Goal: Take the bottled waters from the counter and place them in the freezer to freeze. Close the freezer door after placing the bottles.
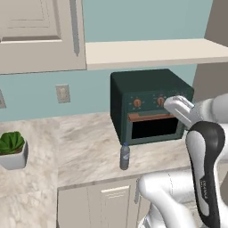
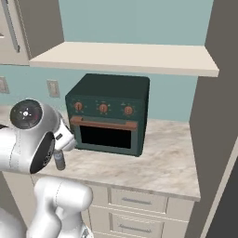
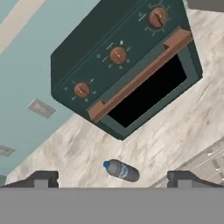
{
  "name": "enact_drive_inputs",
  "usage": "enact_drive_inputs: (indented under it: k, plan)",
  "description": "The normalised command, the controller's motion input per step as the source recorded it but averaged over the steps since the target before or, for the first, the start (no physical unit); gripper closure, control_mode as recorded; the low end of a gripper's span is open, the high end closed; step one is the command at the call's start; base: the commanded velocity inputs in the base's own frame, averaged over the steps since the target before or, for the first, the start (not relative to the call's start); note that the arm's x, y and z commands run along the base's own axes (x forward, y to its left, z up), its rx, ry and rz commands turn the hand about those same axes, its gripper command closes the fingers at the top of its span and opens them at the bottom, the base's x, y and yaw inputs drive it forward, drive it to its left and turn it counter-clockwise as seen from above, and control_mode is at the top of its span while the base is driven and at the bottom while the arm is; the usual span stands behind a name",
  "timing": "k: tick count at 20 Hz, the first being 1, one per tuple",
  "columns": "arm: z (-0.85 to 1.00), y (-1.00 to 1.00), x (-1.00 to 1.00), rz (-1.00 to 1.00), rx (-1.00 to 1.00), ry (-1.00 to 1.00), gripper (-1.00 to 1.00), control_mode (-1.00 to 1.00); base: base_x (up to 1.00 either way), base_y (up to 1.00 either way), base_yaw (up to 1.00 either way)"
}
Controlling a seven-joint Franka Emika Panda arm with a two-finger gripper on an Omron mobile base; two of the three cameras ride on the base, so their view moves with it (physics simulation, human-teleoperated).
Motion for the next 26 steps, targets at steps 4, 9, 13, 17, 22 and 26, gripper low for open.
enact_drive_inputs:
  k: [4, 9, 13, 17, 22, 26]
  plan:
    - [-0.22, 0.00, 0.09, 0.50, 0.05, 0.11, -1.00, -1.00, 0.00, 0.00, 0.00]
    - [-0.43, 0.00, 0.37, 0.43, -0.10, 0.02, -1.00, -1.00, 0.00, 0.00, 0.00]
    - [-0.42, 0.00, 0.20, 0.49, -0.18, -0.01, -1.00, -1.00, 0.00, 0.00, 0.00]
    - [-0.44, 0.00, 0.16, 0.55, -0.21, -0.09, -1.00, -1.00, 0.00, 0.00, 0.00]
    - [-0.37, 0.00, 0.03, 0.49, -0.21, -0.27, -1.00, -1.00, 0.00, 0.00, 0.00]
    - [-0.41, -0.04, -0.01, 0.31, -0.09, -0.42, -1.00, -1.00, 0.00, 0.00, 0.00]
